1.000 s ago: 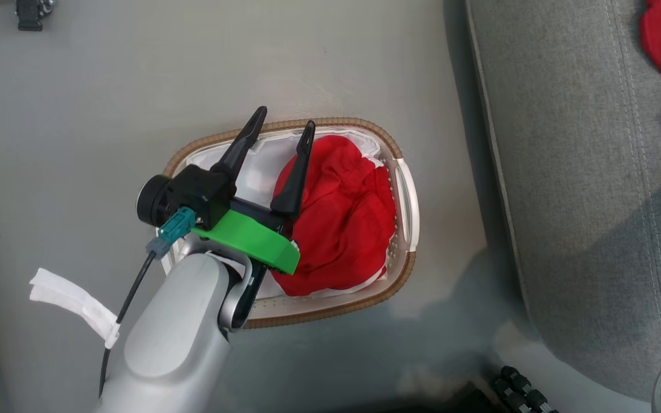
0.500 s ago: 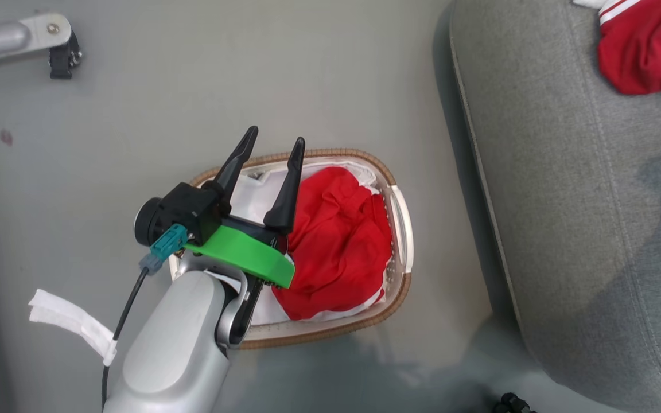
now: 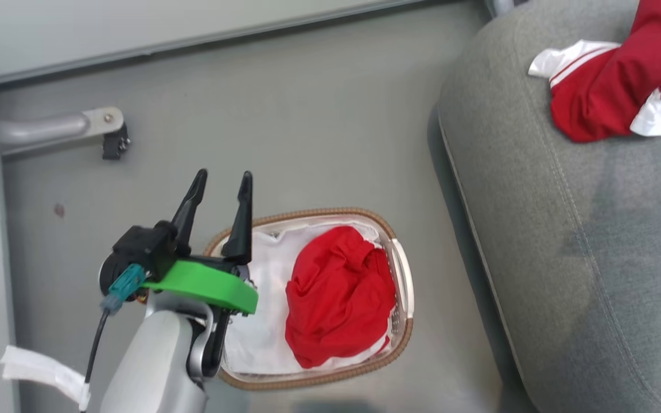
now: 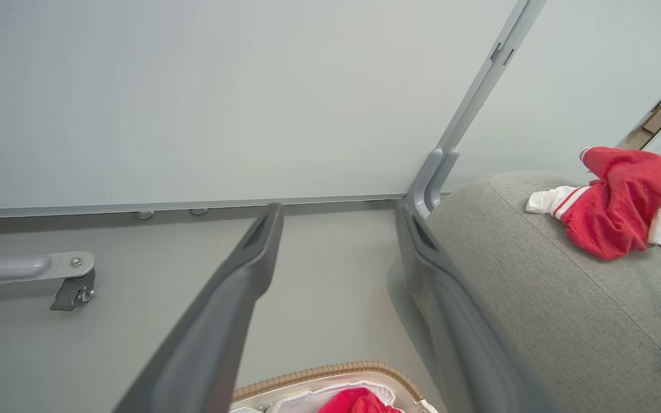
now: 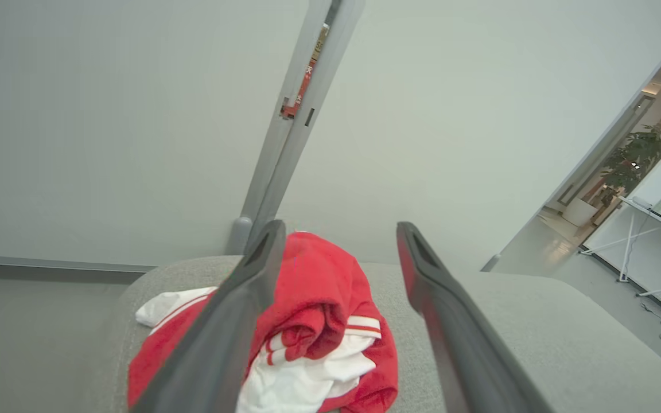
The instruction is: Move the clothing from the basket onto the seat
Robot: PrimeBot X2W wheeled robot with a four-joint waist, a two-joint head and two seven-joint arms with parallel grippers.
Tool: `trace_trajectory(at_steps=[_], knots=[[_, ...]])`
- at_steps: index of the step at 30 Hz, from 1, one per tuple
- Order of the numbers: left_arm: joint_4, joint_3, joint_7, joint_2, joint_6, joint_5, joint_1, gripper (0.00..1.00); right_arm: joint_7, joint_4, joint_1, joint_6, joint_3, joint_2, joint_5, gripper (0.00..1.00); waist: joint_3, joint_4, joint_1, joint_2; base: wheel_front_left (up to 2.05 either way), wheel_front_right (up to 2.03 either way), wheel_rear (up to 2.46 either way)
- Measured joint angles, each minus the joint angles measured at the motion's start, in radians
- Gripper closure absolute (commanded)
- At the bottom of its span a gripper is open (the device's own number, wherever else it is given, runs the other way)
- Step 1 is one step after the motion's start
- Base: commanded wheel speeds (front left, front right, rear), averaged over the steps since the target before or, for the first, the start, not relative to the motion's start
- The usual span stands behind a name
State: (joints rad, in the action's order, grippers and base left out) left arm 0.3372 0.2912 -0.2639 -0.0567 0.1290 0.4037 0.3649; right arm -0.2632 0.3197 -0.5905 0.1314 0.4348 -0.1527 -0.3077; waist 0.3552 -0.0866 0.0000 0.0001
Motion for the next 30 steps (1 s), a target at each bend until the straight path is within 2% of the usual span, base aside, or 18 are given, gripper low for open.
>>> trace_trajectory(at_steps=[6,12,17,23,30], knots=[[-0.008,-0.109,0.0,0.004,0.0,-0.032,-0.095,0.0,0.0,0.0,0.053,0.0,-0.143,0.046,0.049,0.0,-0.102,0.026,0.0,0.0,0.0,0.0,0.0],[-0.019,-0.201,0.0,0.006,0.0,-0.046,-0.18,0.0,0.0,0.001,0.152,0.0,-0.23,0.086,0.098,0.0,-0.181,0.061,0.0,-0.0001,0.0,0.0,0.0],[-0.025,-0.231,0.0,0.006,-0.001,-0.044,-0.237,0.0,0.0,-0.004,0.256,0.0,-0.272,0.103,0.14,0.0,-0.232,0.094,0.0,0.0,0.0,0.0,0.0],[-0.029,-0.242,0.0,0.006,-0.007,-0.032,-0.302,0.0,0.0,-0.013,0.376,0.0,-0.317,0.104,0.273,0.0,-0.282,0.117,-0.0001,-0.0001,0.0,0.0,0.0],[-0.029,-0.235,0.0,0.006,-0.015,-0.029,-0.333,0.0,0.0,-0.029,0.438,0.0,-0.342,0.104,0.298,0.0,-0.304,0.109,-0.0001,0.0,0.0,0.0,0.0]])
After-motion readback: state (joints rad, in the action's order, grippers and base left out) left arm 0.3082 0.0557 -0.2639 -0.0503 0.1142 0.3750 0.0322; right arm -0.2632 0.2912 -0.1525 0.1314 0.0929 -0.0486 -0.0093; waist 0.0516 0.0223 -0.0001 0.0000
